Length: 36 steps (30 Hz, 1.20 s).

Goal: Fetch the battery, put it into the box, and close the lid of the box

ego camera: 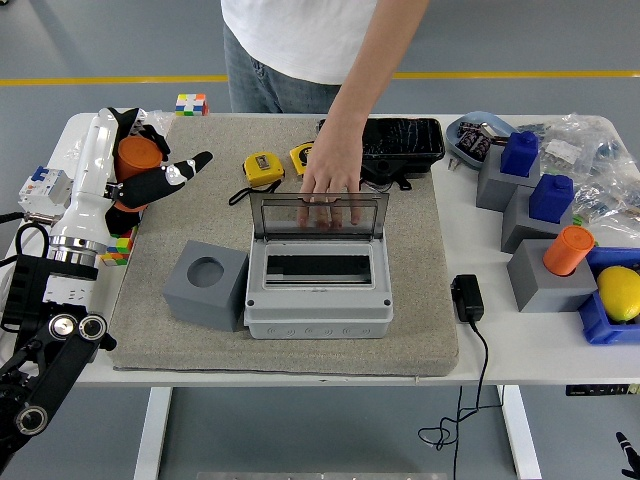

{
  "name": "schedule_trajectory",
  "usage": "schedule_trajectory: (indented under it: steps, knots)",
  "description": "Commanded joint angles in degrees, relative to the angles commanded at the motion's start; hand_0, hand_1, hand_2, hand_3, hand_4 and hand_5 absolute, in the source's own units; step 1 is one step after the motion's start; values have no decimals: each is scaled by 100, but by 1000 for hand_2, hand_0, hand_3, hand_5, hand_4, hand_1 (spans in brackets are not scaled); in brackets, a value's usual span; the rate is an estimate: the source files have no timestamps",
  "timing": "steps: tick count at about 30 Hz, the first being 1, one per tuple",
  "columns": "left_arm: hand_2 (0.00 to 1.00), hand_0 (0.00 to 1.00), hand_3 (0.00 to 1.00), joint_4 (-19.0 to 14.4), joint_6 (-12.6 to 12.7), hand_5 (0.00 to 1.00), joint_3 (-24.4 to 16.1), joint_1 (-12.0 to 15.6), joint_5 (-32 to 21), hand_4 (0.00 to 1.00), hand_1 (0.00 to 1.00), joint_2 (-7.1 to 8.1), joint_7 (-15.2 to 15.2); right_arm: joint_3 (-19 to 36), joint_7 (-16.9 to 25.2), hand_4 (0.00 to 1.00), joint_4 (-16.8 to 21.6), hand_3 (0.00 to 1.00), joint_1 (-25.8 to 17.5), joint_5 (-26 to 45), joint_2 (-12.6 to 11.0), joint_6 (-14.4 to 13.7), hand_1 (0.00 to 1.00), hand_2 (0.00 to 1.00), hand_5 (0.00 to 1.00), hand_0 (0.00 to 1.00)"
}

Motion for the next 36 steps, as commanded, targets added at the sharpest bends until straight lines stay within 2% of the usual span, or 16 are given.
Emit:
schedule_trajectory:
  steps: [5,10,13,15,16,21,22,27,28,34,36]
  knots:
    - [2,19,2,-358,-98,293,716,-338,1201,998,2,475,376,19,-6,998,0,827,19,-7,-17,-1,850,805,998,857]
    - [2,29,2,-504,-213,303,1481,-705,2089,998,2,790,584,23,1,998,0,827,46,5,-41,-5,850,805,998,856]
    - [2,29,2,-442,-239,303,2087,-1002,2409,998,2,890,659,29,-2,998,0,827,58,5,-60,-9,850,805,998,856]
    - [2,29,2,-367,-228,303,2341,-1113,2426,998,2,885,664,36,-6,998,0,827,60,-5,-64,-9,850,805,998,856]
    - [2,31,2,-313,-219,419,2474,-1181,2435,997,2,862,669,41,-9,998,0,827,60,-9,-64,-10,850,805,998,856]
    - [2,31,2,6,-187,419,2876,-1433,2415,997,2,679,635,36,-13,998,0,827,63,-9,-66,-13,850,805,998,856]
    - [2,32,2,108,-186,517,2962,-1502,2386,976,2,623,621,33,-16,998,0,827,68,-9,-66,-15,850,804,998,856]
    - [2,32,2,456,-194,517,3217,-1711,2290,976,2,429,582,17,-21,998,0,827,85,1,-79,-25,850,804,998,856]
    - [2,33,2,503,-196,562,3251,-1740,2276,972,2,394,579,12,-22,998,0,826,91,5,-83,-28,850,804,998,856]
    - [2,33,2,674,-206,562,3388,-1795,2205,972,2,238,573,10,-40,998,0,826,88,-16,-90,-35,850,804,998,856]
    - [2,33,2,768,-206,596,3429,-1798,2174,982,2,173,565,8,-50,998,0,826,84,-30,-96,-37,849,804,998,856]
